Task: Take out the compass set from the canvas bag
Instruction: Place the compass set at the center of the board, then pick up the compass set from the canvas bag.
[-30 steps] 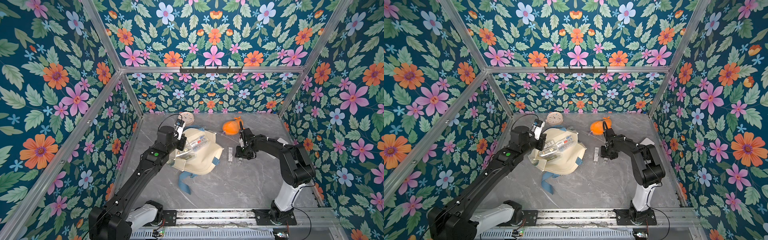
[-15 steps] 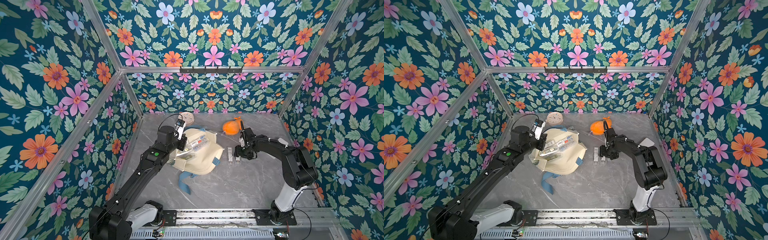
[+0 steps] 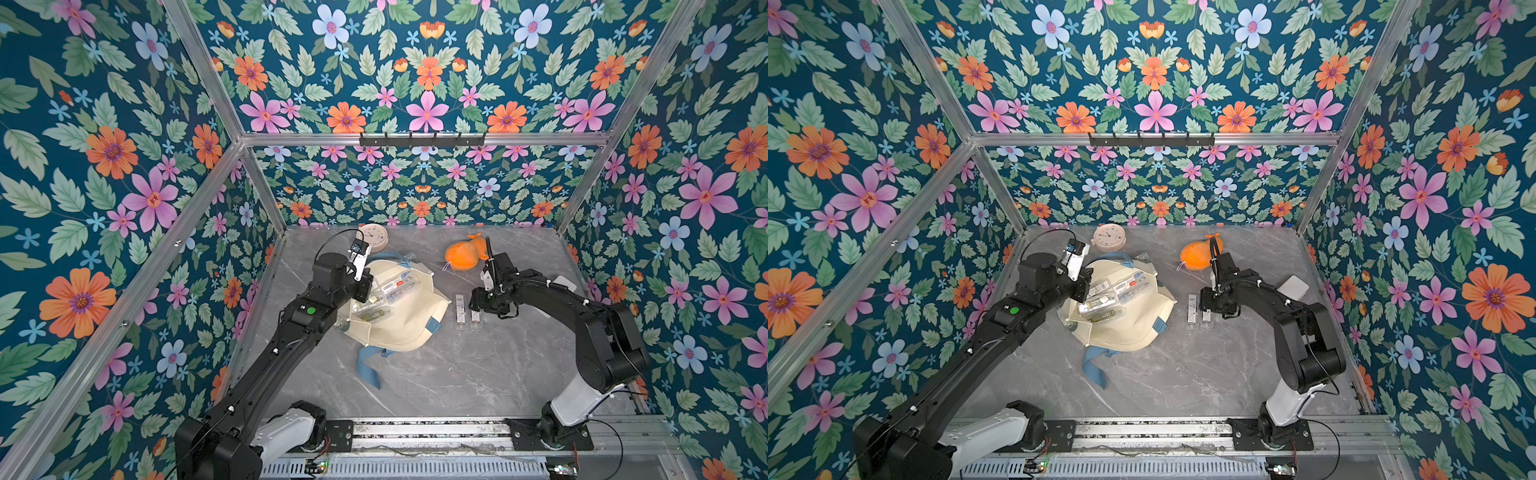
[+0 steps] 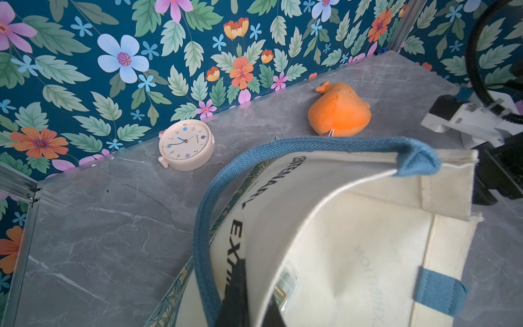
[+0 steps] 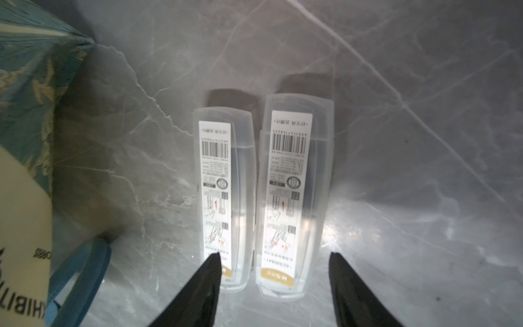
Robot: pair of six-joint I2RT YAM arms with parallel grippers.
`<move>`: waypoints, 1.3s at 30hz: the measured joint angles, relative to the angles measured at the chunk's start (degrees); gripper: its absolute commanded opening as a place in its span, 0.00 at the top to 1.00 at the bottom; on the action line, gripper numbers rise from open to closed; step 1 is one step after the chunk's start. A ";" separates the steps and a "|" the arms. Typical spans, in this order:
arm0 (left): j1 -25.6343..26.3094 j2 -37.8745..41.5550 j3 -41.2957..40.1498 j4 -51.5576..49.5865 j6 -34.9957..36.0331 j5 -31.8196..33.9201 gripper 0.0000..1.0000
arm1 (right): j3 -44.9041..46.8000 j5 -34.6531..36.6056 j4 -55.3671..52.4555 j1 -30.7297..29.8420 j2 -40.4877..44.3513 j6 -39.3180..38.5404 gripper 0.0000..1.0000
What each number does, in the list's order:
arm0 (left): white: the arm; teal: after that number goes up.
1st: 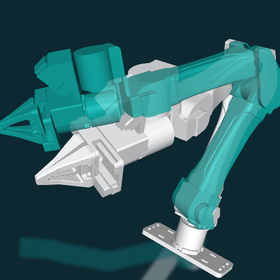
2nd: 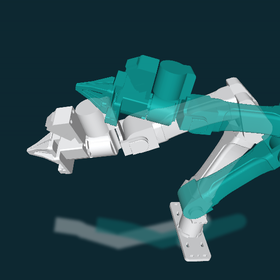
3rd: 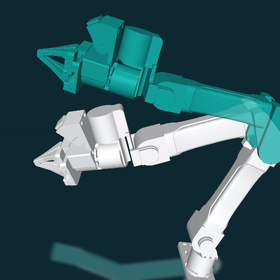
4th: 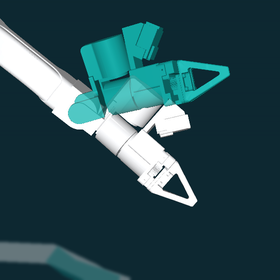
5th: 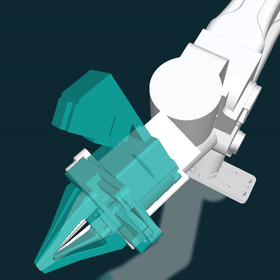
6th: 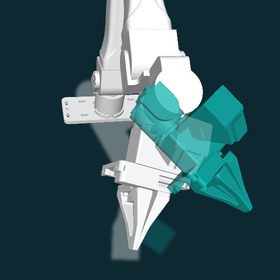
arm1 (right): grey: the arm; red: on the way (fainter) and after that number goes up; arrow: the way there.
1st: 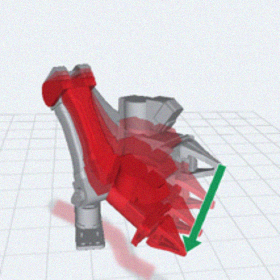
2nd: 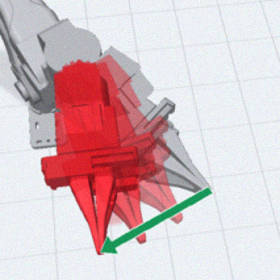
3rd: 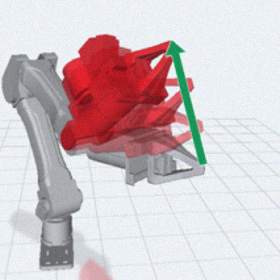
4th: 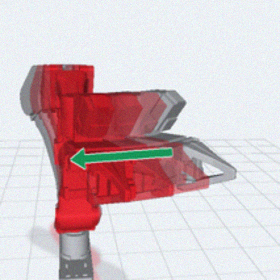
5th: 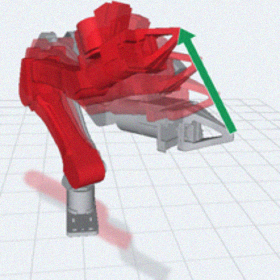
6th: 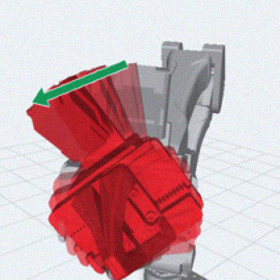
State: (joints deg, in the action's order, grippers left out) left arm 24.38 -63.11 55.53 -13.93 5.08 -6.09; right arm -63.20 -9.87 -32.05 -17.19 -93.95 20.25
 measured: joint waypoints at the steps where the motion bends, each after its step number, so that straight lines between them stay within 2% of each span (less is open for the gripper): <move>1: 0.00 -0.24 0.11 0.04 0.04 0.02 1.00 | 0.00 0.04 -0.35 -0.04 1.40 -0.13 0.37; 7: 0.00 -2.58 1.68 0.20 0.07 0.20 1.00 | -0.55 0.02 -1.33 -2.71 8.70 -0.98 0.37; 14: 0.00 -0.79 -0.87 1.49 -0.26 0.07 1.00 | -6.03 1.09 -5.55 -11.15 11.23 -1.16 0.37; 22: 0.00 -1.09 -1.42 1.99 -1.46 -1.20 1.00 | -9.64 4.46 -5.38 -18.69 13.94 2.08 0.38; 28: 0.00 -1.07 -1.44 2.36 -2.16 -1.36 1.00 | -12.50 5.57 -4.83 -24.59 12.63 5.11 0.41; 33: 0.00 -0.37 -1.44 2.32 -3.10 -1.77 1.00 | -14.21 7.91 -0.13 -33.35 10.93 5.03 0.41; 36: 0.00 -0.72 -1.42 2.34 -3.17 -2.23 1.00 | -13.92 8.87 5.88 -38.10 6.03 0.61 0.46; 39: 0.00 -1.44 -1.03 2.36 -3.37 -2.60 1.00 | -14.88 10.10 9.64 -38.23 -0.96 -0.83 0.50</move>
State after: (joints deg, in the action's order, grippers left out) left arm 24.38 -64.55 54.50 -11.57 1.72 -8.69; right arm -78.08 0.23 -22.41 -55.42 -94.91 19.42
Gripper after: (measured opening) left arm 0.083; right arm 0.515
